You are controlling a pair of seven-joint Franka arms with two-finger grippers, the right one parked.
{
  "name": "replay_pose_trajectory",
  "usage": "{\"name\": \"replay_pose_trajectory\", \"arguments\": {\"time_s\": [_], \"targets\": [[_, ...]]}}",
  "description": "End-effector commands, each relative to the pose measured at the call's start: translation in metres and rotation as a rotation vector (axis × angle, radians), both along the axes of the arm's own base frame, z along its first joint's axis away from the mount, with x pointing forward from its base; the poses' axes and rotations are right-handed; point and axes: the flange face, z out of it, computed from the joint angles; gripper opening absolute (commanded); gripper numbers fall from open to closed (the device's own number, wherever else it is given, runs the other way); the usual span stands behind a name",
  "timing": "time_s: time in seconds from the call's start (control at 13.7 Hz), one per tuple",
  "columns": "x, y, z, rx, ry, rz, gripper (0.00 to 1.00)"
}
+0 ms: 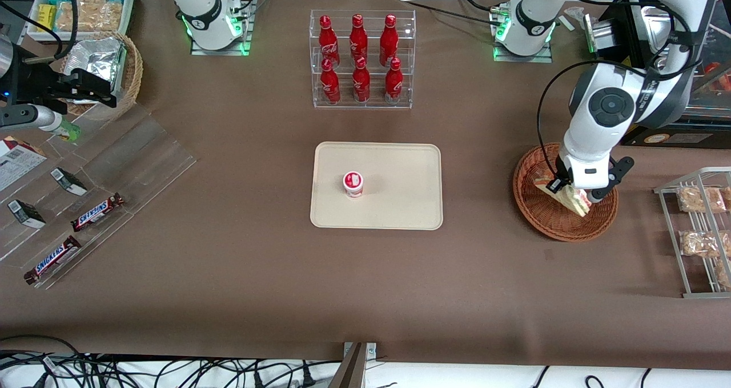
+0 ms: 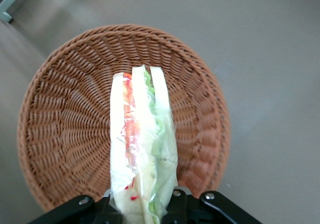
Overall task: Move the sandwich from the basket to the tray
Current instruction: 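Close the left gripper on the sandwich and lift it, then carry the held sandwich with the left gripper over the cream tray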
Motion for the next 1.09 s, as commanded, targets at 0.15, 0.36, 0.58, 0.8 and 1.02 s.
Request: {"name": "replay_pose_trajectory", "arguments": {"time_s": [0.15,0.36,0.58,0.8,1.02], "targets": [[0.033,-0.006,0.090,-0.062,0.079,-0.051,0.00],[0.038,-0.026,0.136,-0.102,0.100,-0.123,0.00],[0.034,-0.053,0.169,-0.135,0.141,-0.299,0.00],[0.023,-0.105,0.174,-0.149,0.149,-0.553,0.00],[0.017,-0.156,0.169,-0.210,0.118,-0.825,0.00]]}}
